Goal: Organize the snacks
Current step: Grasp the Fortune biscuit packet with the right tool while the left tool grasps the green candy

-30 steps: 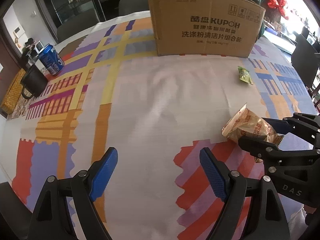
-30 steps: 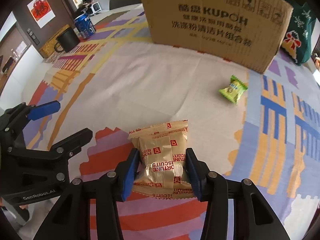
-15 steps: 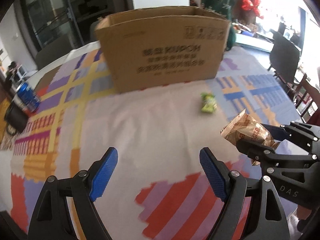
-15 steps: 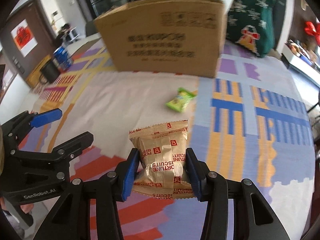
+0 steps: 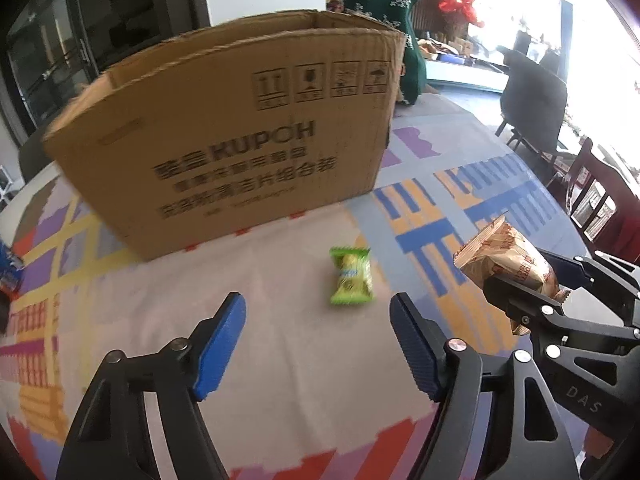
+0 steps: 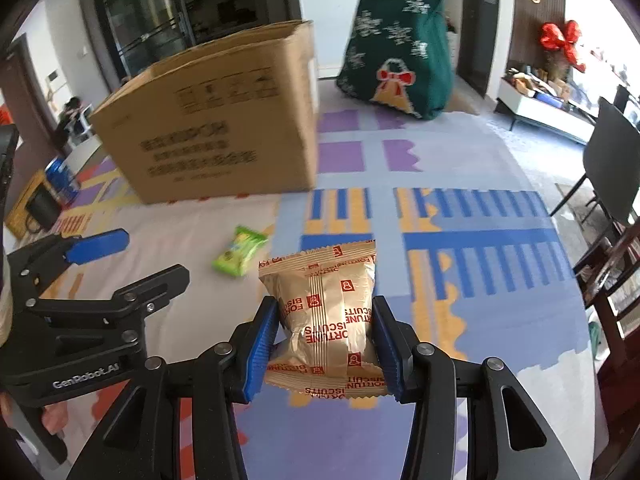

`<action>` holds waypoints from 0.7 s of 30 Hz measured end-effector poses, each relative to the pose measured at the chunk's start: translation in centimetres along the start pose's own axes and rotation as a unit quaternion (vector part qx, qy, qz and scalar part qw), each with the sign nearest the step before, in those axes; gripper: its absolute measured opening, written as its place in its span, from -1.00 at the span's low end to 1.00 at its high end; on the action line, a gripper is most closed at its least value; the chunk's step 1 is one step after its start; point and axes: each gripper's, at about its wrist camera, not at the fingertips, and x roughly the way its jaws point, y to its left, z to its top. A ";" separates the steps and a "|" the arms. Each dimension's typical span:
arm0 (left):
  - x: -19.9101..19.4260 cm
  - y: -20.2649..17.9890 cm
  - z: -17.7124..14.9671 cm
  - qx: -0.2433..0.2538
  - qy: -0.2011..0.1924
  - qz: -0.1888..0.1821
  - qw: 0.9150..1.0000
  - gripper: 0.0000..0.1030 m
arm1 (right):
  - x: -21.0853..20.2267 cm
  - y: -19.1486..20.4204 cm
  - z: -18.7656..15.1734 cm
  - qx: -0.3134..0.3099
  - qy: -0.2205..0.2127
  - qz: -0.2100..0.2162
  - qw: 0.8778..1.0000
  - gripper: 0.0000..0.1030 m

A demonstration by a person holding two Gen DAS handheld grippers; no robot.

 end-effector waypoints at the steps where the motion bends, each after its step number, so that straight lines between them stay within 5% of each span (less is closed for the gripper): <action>1: 0.5 -0.2 0.3 0.000 0.003 -0.002 1.000 0.35 | 0.1 -0.3 0.1 0.004 -0.002 -0.003 1.000 -0.08; 21: 5.6 -1.6 1.3 -0.006 0.049 -0.018 0.999 -0.52 | 2.0 -2.7 1.6 0.042 -0.010 -0.006 0.999 -0.07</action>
